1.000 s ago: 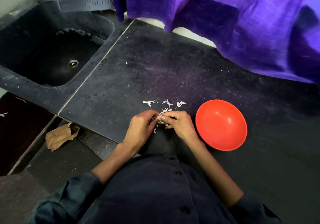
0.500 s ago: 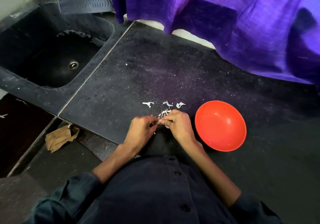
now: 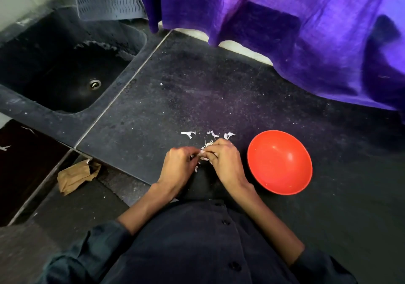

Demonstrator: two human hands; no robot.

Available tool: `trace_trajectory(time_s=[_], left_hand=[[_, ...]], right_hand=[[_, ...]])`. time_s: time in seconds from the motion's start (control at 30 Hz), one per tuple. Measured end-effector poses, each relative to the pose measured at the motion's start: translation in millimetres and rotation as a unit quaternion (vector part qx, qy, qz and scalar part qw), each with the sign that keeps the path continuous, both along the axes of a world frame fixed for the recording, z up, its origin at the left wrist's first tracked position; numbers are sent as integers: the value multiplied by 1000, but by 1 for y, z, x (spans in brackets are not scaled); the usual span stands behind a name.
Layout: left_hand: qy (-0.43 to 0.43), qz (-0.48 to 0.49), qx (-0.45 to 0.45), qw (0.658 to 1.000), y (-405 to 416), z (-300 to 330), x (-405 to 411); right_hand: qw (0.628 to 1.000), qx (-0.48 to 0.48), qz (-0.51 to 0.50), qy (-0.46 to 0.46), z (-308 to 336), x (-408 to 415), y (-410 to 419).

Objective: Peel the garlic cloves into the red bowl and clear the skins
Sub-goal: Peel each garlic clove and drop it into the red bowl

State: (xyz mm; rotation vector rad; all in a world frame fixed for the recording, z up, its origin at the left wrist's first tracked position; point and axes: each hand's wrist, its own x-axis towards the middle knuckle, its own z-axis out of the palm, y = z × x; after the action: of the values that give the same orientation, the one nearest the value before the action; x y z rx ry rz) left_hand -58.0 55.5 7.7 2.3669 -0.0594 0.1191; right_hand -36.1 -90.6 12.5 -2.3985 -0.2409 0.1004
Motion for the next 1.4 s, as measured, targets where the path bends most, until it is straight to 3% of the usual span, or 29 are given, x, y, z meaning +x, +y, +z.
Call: trace_trajectory(time_s=[0.2,0.43,0.6,0.7,1.0,1.23,1.4], left_hand=[[-4,2,15,1000,-1,-1,-1],[-27,-8,7,1000,1,-1,-2],[-65,-9,-51,997,3,0,-2],[-60,30,-53,996,9,-6,-1],[72,75,-71,992,28,-16,10],[69,41,39,996,29,-18,24],[78,20,61,995,29,-16,34]], right_hand=[[999,0,-28,38,-1,3,-3],[984,115,-64,123,-2,3,-8],[912,305,-97,258,7,0,-12],[876,377,-139,269,13,3,-18],[910,329,-153,202,1,5,-25],[941,241,-137,194,-10,10,-27],[945,235,-137,181,-12,16,-29]])
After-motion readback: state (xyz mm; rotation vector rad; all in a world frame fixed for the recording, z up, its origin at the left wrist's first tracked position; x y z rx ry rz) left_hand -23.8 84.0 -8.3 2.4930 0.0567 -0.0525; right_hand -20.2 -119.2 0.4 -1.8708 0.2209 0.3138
